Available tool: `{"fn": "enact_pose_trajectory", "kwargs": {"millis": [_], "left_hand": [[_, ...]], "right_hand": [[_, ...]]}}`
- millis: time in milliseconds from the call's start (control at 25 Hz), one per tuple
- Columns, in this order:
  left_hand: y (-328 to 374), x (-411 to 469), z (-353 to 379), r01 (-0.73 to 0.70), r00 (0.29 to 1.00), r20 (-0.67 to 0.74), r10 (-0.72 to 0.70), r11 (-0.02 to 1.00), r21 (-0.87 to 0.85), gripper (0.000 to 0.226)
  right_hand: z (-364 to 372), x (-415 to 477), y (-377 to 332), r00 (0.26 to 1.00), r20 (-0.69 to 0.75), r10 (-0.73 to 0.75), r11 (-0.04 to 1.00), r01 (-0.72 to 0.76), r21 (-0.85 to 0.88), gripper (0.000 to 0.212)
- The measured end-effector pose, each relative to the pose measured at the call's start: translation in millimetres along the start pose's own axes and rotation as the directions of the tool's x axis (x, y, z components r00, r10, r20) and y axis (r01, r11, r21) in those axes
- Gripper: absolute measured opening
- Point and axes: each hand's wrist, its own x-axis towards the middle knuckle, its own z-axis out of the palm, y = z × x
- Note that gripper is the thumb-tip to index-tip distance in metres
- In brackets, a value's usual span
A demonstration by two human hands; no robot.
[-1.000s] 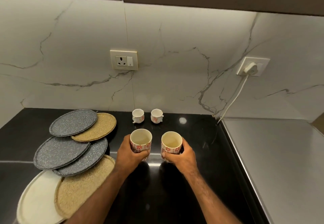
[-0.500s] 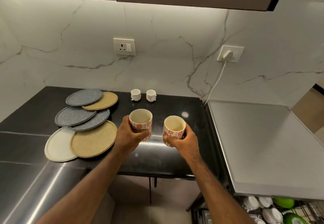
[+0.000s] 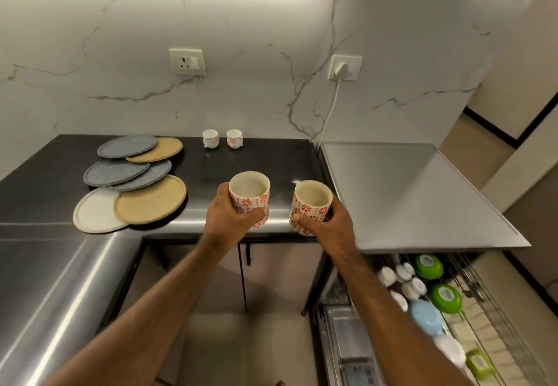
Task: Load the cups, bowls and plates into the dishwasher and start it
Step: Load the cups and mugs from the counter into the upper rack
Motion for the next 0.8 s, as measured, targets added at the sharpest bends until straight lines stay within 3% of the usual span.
{"fn": "enact_pose_trajectory", "kwargs": {"millis": [480,800], "left_hand": [[46,-133,105,0.024,0.966,0.258,-0.016,0.999,-0.027,0.076],[45,-162,237,0.052,0.904,0.422,-0.062,0.998,0.035,0.071]], "right_hand": [[-153,-154,47,0.982,-0.082,0.173,0.985,-0.171,0.033,0.062],[-261,-173,140,0.912,-0.097,0.398,0.913,-0.384,0.139,0.086]]}}
